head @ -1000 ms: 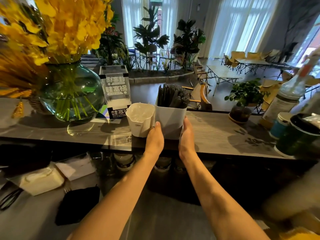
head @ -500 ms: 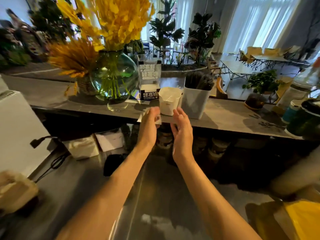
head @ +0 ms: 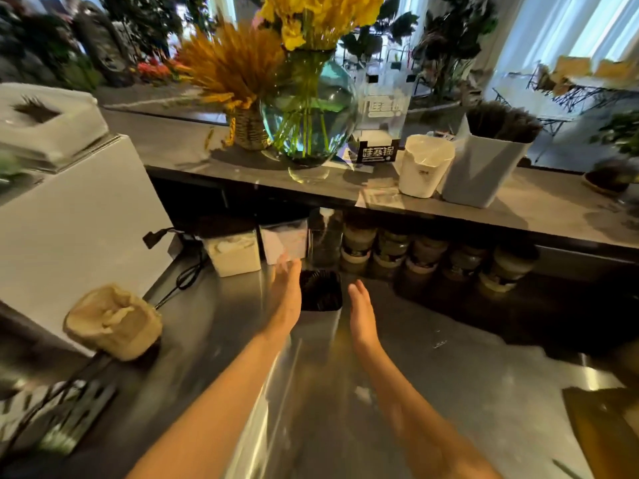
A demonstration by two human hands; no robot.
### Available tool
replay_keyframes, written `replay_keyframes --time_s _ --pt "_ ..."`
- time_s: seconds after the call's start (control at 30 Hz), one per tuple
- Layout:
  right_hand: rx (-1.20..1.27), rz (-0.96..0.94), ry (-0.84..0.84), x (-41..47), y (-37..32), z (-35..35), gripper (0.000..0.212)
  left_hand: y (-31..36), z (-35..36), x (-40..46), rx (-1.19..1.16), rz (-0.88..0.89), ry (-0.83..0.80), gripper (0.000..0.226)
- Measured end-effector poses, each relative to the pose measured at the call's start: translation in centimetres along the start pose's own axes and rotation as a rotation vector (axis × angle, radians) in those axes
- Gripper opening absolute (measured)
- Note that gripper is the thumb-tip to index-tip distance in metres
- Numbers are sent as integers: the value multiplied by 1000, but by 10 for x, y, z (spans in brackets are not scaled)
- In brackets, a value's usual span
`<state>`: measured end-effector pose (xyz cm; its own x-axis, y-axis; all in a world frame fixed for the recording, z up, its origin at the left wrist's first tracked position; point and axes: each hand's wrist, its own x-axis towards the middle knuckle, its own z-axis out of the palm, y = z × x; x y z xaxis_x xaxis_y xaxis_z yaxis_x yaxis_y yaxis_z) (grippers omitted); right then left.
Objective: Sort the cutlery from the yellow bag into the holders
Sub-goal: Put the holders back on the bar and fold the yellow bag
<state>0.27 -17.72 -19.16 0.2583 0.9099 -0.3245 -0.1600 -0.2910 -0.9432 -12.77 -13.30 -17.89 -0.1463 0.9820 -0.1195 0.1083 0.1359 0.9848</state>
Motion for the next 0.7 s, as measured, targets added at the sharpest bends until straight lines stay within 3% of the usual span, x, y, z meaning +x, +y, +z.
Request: replay_keyframes --time_s 0.17,0.3,0.47,0.6,0.7 --pt "45 163 52 17 20 23 58 -37 -8 17 -77 -237 -61 77" --pt "129 247 85 30 16 22 36 -105 -6 52 -239 -355 -131 103" --pt "155 282 25 52 28 18 51 -69 -18 42 -294 -441 -147 55" --pt "134 282 -80 56 39 18 42 -81 -8 45 -353 -509 -165 47" --pt "123 242 -93 53 46 23 44 -85 -3 42 -368 -520 -156 68"
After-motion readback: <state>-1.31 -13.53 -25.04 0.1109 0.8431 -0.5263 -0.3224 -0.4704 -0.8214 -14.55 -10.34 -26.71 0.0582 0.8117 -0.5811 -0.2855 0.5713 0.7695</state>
